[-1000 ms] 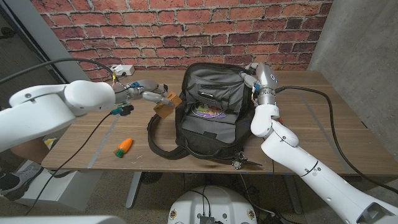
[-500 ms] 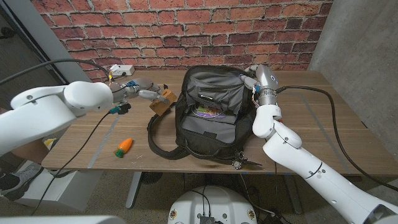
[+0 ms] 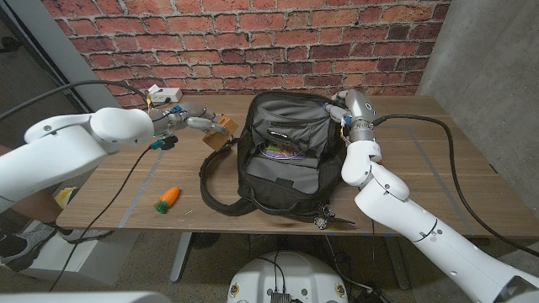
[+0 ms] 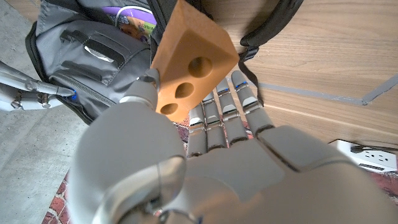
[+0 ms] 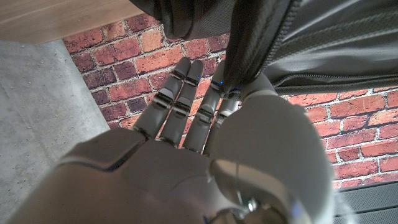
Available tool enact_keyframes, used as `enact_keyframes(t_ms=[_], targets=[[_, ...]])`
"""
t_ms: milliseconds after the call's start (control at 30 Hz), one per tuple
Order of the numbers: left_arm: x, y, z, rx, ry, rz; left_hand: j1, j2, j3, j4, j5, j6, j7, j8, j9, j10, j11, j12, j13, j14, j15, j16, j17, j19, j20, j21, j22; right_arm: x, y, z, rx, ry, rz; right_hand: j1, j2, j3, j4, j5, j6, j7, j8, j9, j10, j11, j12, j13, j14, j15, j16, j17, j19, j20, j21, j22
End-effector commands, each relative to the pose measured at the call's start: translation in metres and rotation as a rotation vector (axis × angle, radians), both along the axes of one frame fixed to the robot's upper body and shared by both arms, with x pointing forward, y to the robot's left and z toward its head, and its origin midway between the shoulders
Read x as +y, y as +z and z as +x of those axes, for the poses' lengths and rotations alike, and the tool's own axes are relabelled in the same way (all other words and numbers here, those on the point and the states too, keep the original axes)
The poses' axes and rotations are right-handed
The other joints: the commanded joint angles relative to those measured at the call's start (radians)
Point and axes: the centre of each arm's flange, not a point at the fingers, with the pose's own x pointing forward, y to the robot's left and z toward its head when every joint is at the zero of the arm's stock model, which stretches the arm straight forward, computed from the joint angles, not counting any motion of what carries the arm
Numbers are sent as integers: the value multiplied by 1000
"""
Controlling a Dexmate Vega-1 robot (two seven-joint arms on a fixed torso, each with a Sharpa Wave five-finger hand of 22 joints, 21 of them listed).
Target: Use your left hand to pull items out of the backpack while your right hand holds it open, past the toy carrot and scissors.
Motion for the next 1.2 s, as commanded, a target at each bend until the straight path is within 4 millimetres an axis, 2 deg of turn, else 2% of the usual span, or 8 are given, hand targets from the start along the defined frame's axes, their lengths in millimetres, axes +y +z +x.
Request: enact_keyframes(t_ms=[33,767,1067,1200], targets=[[3,10,12,9,-9,-6,-5,4,10,-2,5,11,-4,3,116,-5,2,7,6,2,-8,-1,4,-1,-5,7,2,0,2,-12,55,23,9,-2,11,-6,-2,7,-6,4,2,4,-5,1,0,0,-7,-128,-2,4,-4,-26,-3,1],[-8,18,24,-7,-23,-50,-4,3,14,-6,7,11,-4,7,123,-5,1,10,6,2,-8,-3,11,-2,-5,9,2,-5,5,-31,144,115,17,-4,14,-10,0,8,-15,10,4,14,-15,4,-6,2,-14,-126,-4,9,-8,-21,-4,1],[-12,20,30,-18,-36,-66,-1,3,17,-9,8,11,-5,8,126,-6,1,10,6,2,-8,-4,13,-3,-5,10,2,-4,3,-40,184,147,21,-6,17,-11,2,7,-20,13,6,19,-22,10,-8,5,-23,-119,-6,13,-13,-18,-5,1],[-12,18,32,-18,-29,-79,1,2,19,-10,9,11,-6,8,127,-5,0,11,5,3,-8,-4,14,-2,-6,11,2,-3,4,-42,202,166,20,-5,18,-11,1,7,-25,14,6,23,-37,20,-14,6,-34,-110,-9,15,-22,-12,-8,1]])
